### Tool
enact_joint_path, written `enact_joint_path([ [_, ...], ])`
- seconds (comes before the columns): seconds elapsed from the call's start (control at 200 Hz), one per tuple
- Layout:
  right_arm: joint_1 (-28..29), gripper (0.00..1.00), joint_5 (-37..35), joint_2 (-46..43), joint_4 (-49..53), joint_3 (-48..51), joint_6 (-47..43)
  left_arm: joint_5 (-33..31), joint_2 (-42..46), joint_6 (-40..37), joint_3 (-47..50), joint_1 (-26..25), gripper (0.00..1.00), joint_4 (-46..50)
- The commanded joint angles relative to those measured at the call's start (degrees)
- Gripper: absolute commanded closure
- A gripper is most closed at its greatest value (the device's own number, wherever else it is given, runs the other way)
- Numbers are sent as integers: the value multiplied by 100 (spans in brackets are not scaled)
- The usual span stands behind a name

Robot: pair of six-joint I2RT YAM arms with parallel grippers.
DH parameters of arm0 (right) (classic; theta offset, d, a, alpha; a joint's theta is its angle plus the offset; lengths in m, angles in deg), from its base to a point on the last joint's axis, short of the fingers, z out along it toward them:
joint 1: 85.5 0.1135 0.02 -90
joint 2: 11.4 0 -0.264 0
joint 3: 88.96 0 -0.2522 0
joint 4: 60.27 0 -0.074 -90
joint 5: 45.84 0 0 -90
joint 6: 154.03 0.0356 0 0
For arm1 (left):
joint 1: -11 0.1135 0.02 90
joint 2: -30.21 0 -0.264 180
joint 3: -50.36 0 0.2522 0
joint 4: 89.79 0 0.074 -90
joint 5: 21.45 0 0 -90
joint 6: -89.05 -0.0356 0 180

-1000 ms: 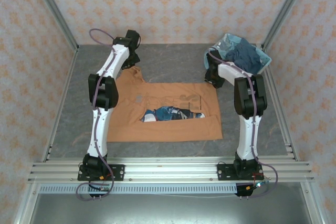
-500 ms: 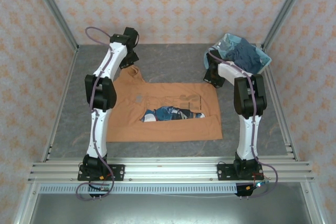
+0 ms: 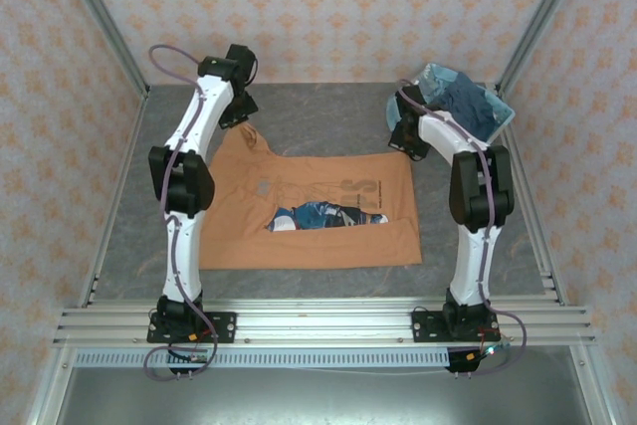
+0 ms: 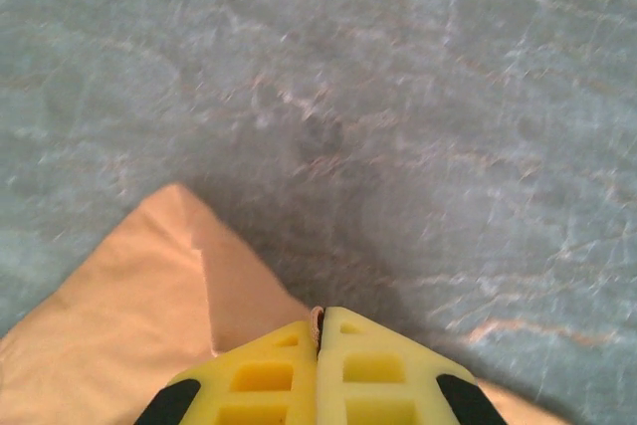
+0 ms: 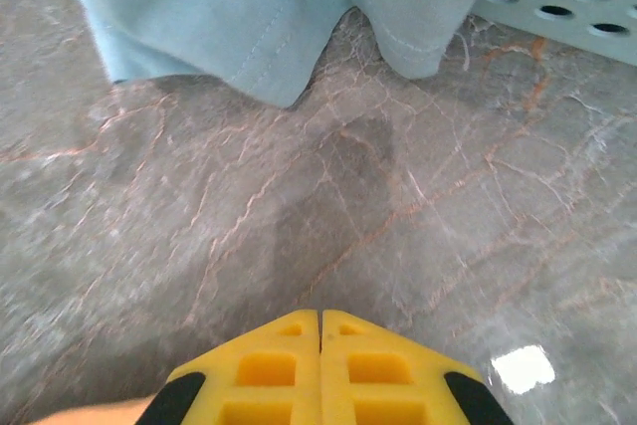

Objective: Fold and stack the t-shirts

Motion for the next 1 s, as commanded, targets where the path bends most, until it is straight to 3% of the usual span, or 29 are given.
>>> enact_joint_path([
  [0.0, -2, 100, 48, -564, 244, 384, -106, -81, 1004, -29, 805, -10, 100, 467],
  [0.205, 53, 100, 84, -1242, 157, 1249, -96, -160, 2476, 73, 2492, 2, 100, 433],
  [0.35, 88, 100, 75, -1680, 180, 1662, -66, 105, 3160, 181, 3467, 3, 100, 445],
  [0.475, 163, 100, 145, -1979, 289, 1944, 6, -47, 3691, 208, 4243, -1, 100, 439],
  [0.726, 348, 100, 67, -2547, 360, 2871, 244, 71, 4334, 370, 5504, -22, 100, 271],
  [0.996, 454, 100, 4, -2787, 439, 3326, 304, 136, 4782, 414, 6175, -40, 100, 303],
])
